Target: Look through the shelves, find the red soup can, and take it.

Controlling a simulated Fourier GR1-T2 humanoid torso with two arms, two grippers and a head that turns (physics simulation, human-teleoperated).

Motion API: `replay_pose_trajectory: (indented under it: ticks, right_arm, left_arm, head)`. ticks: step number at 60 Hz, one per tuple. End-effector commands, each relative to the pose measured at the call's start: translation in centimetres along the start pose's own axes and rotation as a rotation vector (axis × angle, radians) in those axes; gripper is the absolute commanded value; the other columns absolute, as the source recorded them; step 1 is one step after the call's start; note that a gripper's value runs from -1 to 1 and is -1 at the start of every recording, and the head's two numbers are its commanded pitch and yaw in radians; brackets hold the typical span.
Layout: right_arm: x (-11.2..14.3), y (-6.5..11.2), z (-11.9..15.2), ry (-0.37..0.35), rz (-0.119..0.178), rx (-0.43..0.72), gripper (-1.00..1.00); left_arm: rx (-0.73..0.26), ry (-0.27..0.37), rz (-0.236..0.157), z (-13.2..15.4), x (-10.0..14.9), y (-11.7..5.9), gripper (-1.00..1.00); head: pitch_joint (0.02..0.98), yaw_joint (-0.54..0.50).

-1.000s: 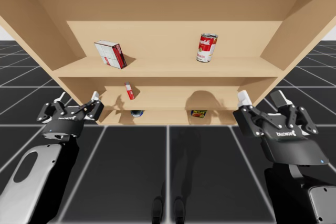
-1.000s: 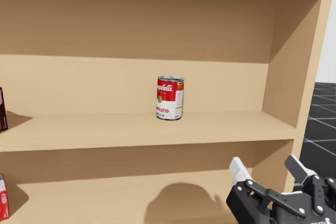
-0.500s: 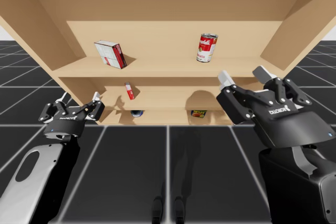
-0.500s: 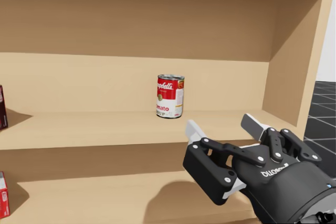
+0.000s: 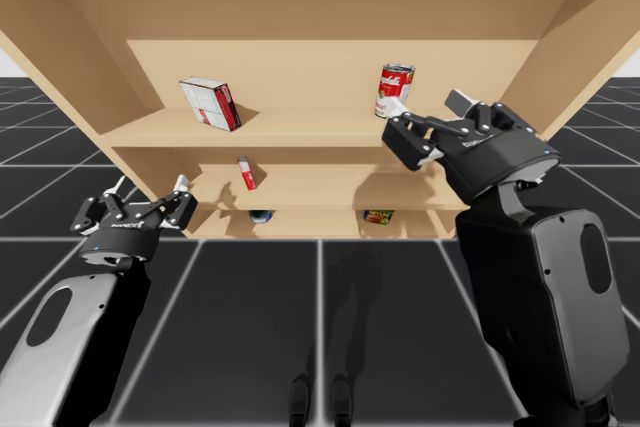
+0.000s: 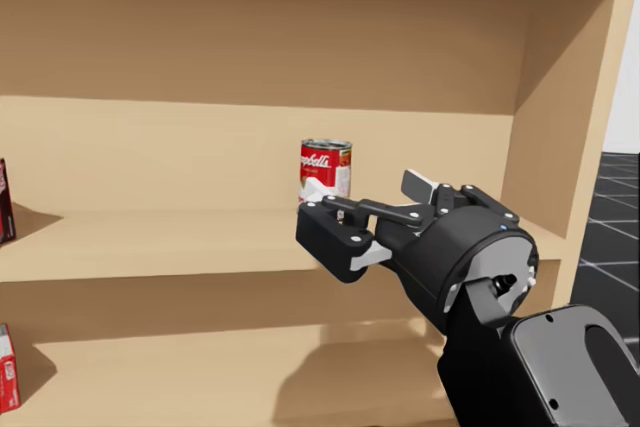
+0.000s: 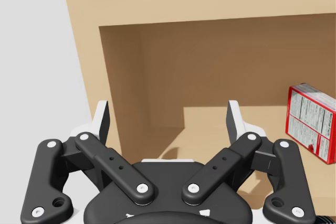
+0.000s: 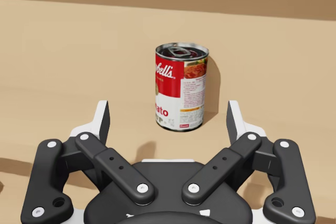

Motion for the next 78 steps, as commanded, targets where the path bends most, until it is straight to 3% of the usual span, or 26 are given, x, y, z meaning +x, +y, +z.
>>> replay_pose_trajectory:
  ticks: [1, 7, 19, 29, 41, 52, 53, 56, 58, 59, 60, 61, 63, 64, 78]
  right_arm:
    - [0.0, 0.1, -2.0, 0.051, 0.016, -0.006, -1.0]
    - [0.1, 0.1, -3.1, 0.069, 0.019, -0.019, -1.0]
    - [0.2, 0.2, -5.3, 0.089, 0.061, -0.054, -1.0]
    - [0.3, 0.2, -6.8, 0.119, 0.075, -0.079, -1.0]
    - [-0.1, 0.4, -8.4, 0.16, 0.072, -0.087, -1.0]
    - [-0.5, 0.1, -9.2, 0.172, 0.088, -0.108, -1.0]
    - [-0.6, 0.0, -9.3, 0.168, 0.101, -0.115, -1.0]
    - [-0.7, -0.1, -9.3, 0.177, 0.089, -0.111, -1.0]
    - [-0.7, -0.2, -9.3, 0.175, 0.096, -0.108, -1.0]
    - [-0.9, -0.3, -9.2, 0.157, 0.127, -0.128, -0.74]
    - [-0.9, -0.4, -9.2, 0.155, 0.128, -0.136, -0.59]
    - [-1.0, -0.4, -9.2, 0.151, 0.129, -0.145, 0.09]
    - [-1.0, -0.5, -9.1, 0.152, 0.125, -0.146, 0.75]
    - [-0.9, -0.6, -8.9, 0.151, 0.122, -0.148, 0.96]
    - [0.5, -1.4, -6.8, 0.098, 0.13, -0.159, 0.96]
  left_arm:
    - [0.002, 0.0, 0.002, 0.0, 0.0, 0.1, -1.0]
    - [0.003, -0.001, 0.004, 0.0, 0.1, 0.2, -1.0]
    - [0.006, 0.008, 0.03, 0.0, 0.3, 0.4, -1.0]
    - [0.007, 0.007, 0.031, 0.0, 0.3, 0.4, -1.0]
    - [0.009, 0.008, 0.034, 0.0, 0.4, 0.5, -1.0]
    - [0.009, 0.008, 0.038, 0.0, 0.4, 0.6, -1.0]
    - [0.009, 0.008, 0.038, 0.0, 0.4, 0.6, -1.0]
    - [0.008, 0.008, 0.037, 0.0, 0.4, 0.5, -1.0]
    - [0.008, 0.008, 0.038, 0.0, 0.4, 0.6, -1.0]
    - [0.009, 0.008, 0.037, 0.0, 0.4, 0.6, -1.0]
    - [0.009, 0.009, 0.037, 0.0, 0.4, 0.6, -1.0]
    - [0.009, 0.009, 0.037, 0.0, 0.4, 0.6, -1.0]
    - [0.009, 0.009, 0.037, 0.0, 0.3, 0.6, -1.0]
    - [0.009, 0.009, 0.037, -0.1, 0.3, 0.6, -1.0]
    - [0.012, 0.009, 0.034, -0.1, 0.3, 0.6, -1.0]
  head:
    - [0.264, -0.23]
    - [0.263, -0.23]
    - [0.262, -0.22]
    - [0.263, -0.22]
    - [0.262, -0.22]
    - [0.262, -0.22]
    - [0.263, -0.22]
    - [0.263, -0.22]
    - [0.263, -0.22]
    - [0.263, -0.22]
    - [0.262, -0.22]
    - [0.262, -0.22]
    - [0.263, -0.22]
    - [0.263, -0.22]
    - [0.263, -0.22]
